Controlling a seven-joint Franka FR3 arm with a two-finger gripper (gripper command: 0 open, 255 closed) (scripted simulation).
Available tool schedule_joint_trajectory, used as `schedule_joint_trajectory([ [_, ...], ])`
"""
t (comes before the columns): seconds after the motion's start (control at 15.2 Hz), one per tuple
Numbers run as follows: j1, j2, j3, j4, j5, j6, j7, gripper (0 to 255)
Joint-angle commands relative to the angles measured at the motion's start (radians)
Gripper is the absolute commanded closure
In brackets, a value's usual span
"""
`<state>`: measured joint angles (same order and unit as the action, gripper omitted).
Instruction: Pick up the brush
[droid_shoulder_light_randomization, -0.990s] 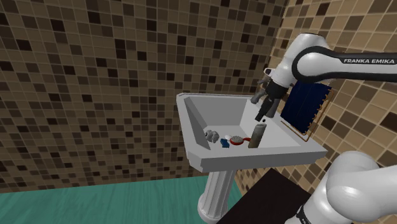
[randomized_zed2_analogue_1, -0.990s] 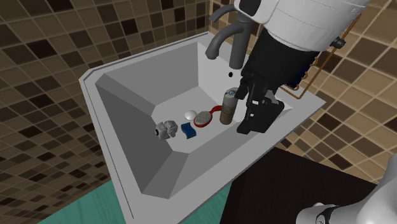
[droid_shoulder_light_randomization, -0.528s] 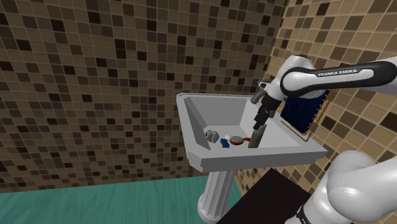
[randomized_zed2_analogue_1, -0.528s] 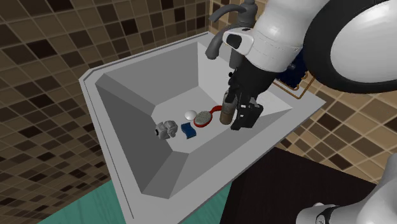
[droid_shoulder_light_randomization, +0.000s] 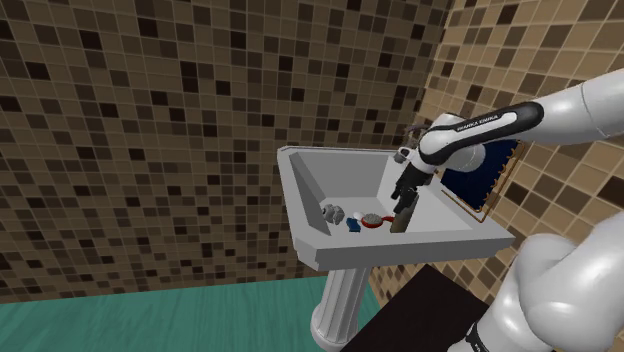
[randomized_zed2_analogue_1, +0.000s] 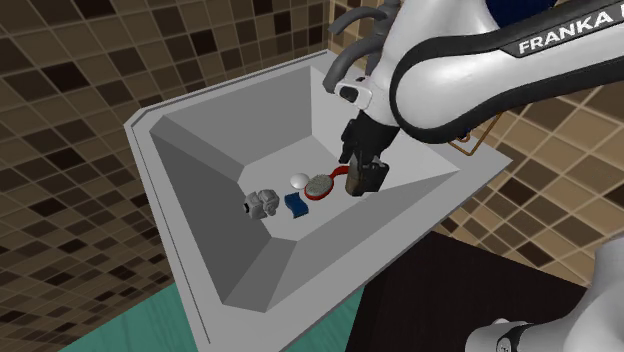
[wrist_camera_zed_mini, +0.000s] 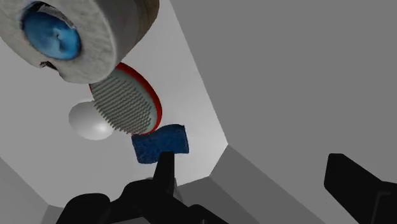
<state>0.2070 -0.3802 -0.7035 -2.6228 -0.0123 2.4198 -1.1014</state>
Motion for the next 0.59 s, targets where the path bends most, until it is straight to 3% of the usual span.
schedule_joint_trajectory([
  [0.0, 0.070, 0.095, -0.085, 0.034, 0.076, 0.047, -0.132, 0],
  [0.13, 0.160, 0.207, -0.182, 0.079, 0.205, 0.077, -0.292, 0],
  [0.26, 0.243, 0.351, -0.265, 0.137, 0.404, 0.077, -0.499, 0],
  [0.33, 0.257, 0.436, -0.280, 0.173, 0.522, 0.059, -0.612, 0],
  [0.4, 0.244, 0.519, -0.271, 0.211, 0.629, 0.033, -0.715, 0],
  [0.53, 0.159, 0.652, -0.197, 0.287, 0.773, -0.011, -0.865, 0],
])
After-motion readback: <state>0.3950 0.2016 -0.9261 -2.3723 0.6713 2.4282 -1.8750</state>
